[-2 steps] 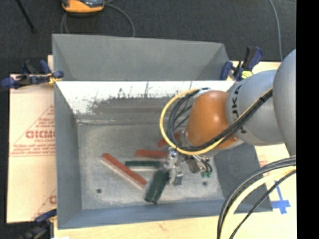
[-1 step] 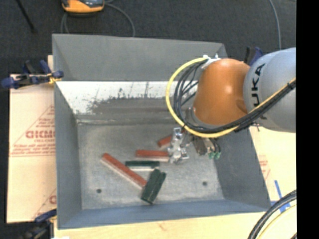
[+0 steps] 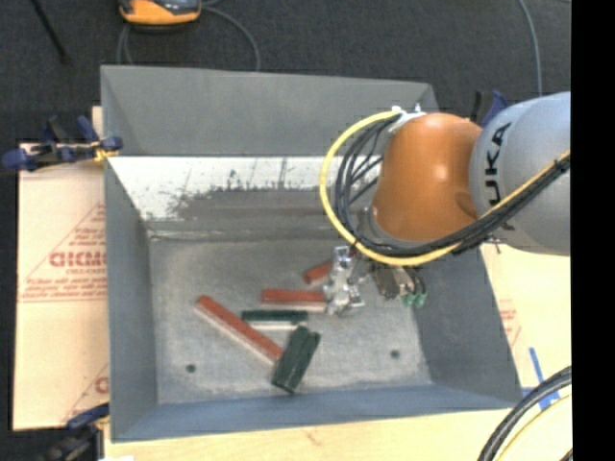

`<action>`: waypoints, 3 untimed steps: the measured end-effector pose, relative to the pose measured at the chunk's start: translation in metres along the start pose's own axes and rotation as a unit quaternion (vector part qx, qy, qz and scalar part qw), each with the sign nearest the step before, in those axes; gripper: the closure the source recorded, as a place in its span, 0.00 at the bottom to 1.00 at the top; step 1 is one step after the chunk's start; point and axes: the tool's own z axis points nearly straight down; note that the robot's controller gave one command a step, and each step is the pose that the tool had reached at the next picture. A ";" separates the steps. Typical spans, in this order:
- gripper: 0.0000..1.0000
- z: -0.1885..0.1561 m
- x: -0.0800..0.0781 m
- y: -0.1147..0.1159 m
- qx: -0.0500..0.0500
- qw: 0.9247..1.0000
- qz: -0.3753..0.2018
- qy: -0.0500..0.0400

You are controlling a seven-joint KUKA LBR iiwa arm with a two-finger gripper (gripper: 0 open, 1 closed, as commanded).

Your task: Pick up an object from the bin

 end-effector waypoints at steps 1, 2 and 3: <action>1.00 -0.043 -0.018 0.006 0.000 1.000 -0.012 0.000; 0.00 -0.043 -0.018 0.006 0.000 1.000 -0.014 0.000; 0.00 -0.043 -0.018 0.006 0.000 1.000 -0.014 0.000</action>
Offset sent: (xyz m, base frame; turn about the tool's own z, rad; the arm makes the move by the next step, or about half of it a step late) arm 0.0000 0.0000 0.0000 0.0000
